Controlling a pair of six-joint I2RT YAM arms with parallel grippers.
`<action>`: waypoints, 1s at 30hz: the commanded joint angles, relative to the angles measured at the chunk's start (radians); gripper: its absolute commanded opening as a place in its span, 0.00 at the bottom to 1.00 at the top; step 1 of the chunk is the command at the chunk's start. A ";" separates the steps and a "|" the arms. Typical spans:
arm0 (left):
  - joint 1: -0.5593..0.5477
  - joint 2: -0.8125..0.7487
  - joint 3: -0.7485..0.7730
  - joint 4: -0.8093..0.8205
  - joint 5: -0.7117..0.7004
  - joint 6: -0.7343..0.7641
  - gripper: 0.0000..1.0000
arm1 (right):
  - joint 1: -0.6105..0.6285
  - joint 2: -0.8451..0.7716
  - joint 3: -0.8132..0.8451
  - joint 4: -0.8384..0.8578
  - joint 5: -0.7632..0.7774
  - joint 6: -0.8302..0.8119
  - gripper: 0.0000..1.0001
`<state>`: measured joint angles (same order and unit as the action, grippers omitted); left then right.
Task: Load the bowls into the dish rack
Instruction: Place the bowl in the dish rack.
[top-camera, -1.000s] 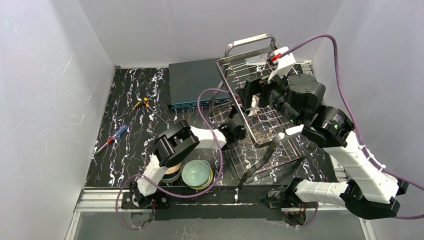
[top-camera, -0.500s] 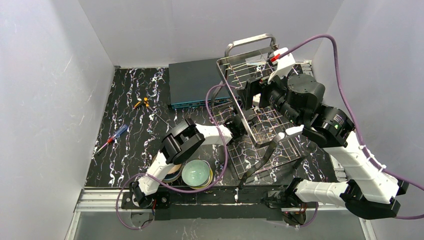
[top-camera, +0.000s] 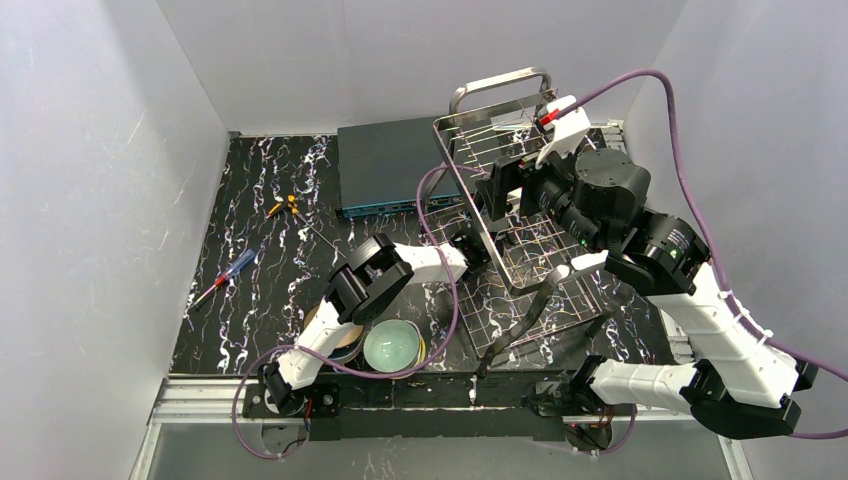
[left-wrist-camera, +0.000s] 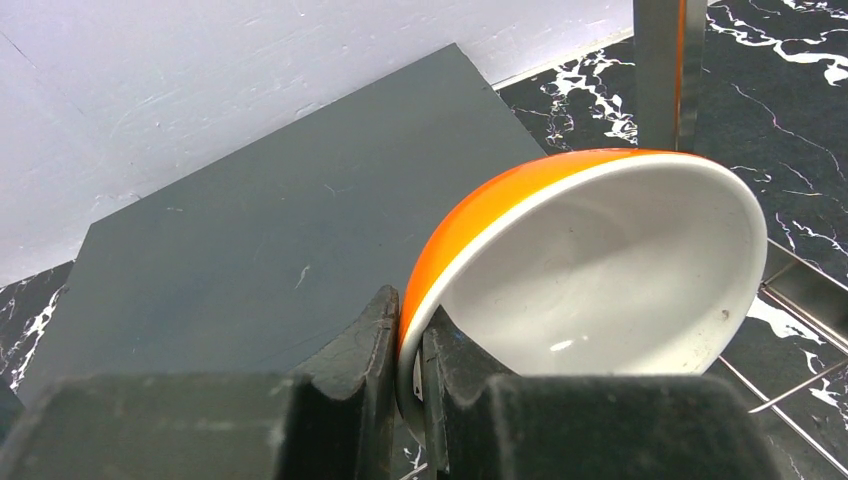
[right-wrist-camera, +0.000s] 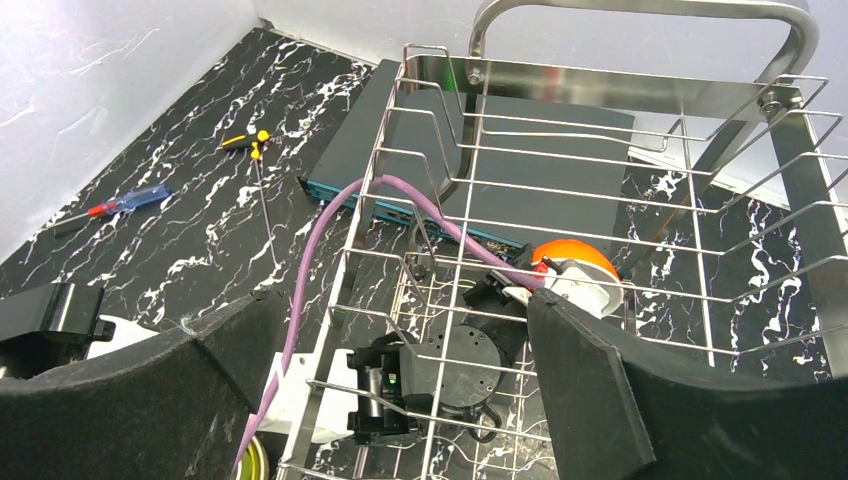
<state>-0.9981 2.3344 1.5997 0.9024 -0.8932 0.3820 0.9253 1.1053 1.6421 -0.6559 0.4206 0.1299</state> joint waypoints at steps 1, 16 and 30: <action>0.003 0.003 0.044 0.029 -0.005 0.012 0.00 | 0.004 -0.020 0.045 0.008 0.024 -0.015 0.99; -0.029 0.034 0.007 0.024 0.002 0.052 0.00 | 0.004 -0.033 0.029 0.018 0.035 -0.022 0.99; -0.040 0.041 0.004 0.040 -0.063 0.081 0.00 | 0.004 -0.045 0.022 0.014 0.037 -0.016 0.99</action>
<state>-1.0435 2.3676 1.5997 0.9428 -0.9092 0.4313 0.9253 1.0779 1.6421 -0.6563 0.4438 0.1234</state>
